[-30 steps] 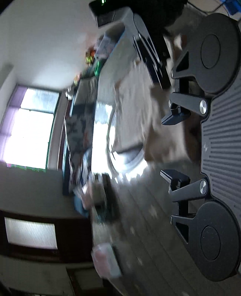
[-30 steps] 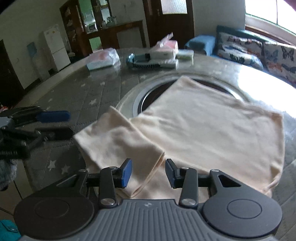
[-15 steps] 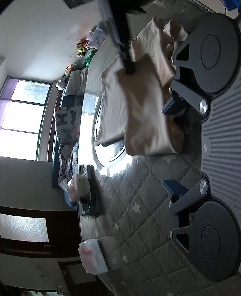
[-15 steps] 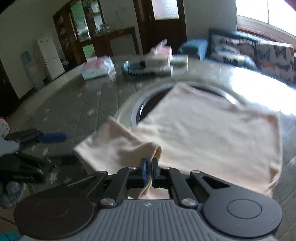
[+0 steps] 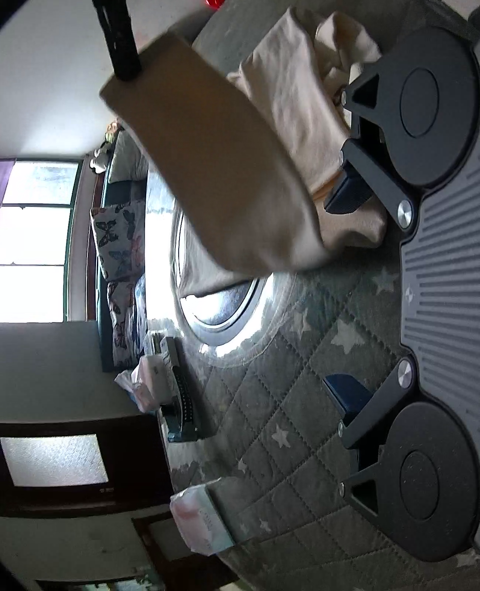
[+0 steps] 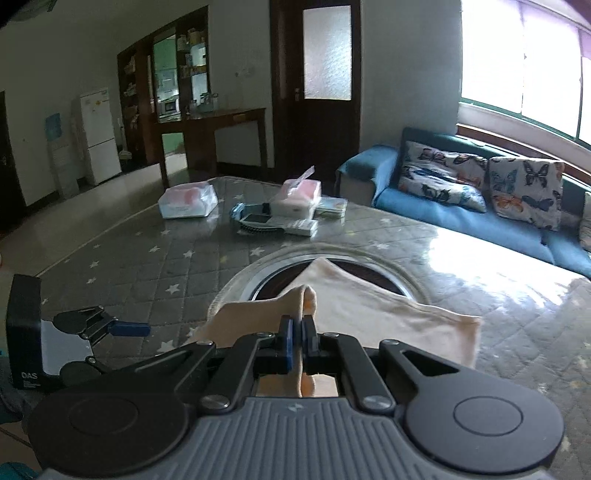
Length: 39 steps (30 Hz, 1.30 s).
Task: Fold clothes
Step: 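Fold the shirt side inward over the body with the right gripper and release, then move the left gripper to the opposite shirt side and grasp its edge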
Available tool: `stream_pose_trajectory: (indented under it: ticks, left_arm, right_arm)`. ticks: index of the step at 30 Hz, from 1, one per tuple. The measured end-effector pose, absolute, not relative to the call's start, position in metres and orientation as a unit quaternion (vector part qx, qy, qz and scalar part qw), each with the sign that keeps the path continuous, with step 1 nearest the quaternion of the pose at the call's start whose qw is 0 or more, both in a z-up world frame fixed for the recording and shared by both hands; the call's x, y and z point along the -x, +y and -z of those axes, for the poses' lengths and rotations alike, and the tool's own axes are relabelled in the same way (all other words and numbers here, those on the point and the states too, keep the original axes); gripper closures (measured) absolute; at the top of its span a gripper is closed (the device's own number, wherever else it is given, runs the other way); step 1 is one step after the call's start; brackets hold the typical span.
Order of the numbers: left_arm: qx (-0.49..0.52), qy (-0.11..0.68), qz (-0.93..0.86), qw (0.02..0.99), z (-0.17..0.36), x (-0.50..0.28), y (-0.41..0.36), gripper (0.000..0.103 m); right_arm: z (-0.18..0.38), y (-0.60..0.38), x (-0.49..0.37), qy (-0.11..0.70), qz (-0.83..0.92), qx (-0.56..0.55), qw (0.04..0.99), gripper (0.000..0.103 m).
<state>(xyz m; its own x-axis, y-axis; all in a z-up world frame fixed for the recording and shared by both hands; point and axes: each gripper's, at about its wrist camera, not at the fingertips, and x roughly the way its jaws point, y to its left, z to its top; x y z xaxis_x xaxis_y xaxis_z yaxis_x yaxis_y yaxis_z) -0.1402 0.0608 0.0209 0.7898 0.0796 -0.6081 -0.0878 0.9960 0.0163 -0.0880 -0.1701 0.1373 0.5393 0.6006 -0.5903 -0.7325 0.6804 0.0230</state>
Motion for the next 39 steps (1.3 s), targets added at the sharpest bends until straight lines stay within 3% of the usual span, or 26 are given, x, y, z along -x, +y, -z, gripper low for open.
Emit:
stream_pose_trajectory:
  ticks: [11, 21, 28, 33, 39]
  left_arm:
    - [-0.014, 0.320, -0.055, 0.946, -0.020, 0.143, 0.066, 0.008]
    - [-0.031, 0.325, -0.023, 0.945, -0.026, 0.153, 0.068, 0.008]
    - [-0.024, 0.295, -0.020, 0.955, -0.054, 0.152, 0.080, 0.009]
    - [-0.001, 0.288, 0.018, 0.957, -0.062, 0.131, 0.067, 0.021]
    - [0.003, 0.297, 0.076, 0.952, -0.055, 0.101, 0.039, 0.045]
  right_arm:
    - [-0.123, -0.216, 0.094, 0.310, -0.335, 0.106, 0.884, 0.099]
    - [-0.061, -0.235, 0.080, 0.386, -0.289, 0.101, 0.870, 0.098]
    - [-0.068, -0.241, 0.077, 0.360, -0.283, 0.097, 0.883, 0.095]
    - [-0.058, -0.228, 0.072, 0.362, -0.304, 0.104, 0.875, 0.095]
    - [-0.041, -0.217, 0.069, 0.378, -0.312, 0.116, 0.864, 0.094]
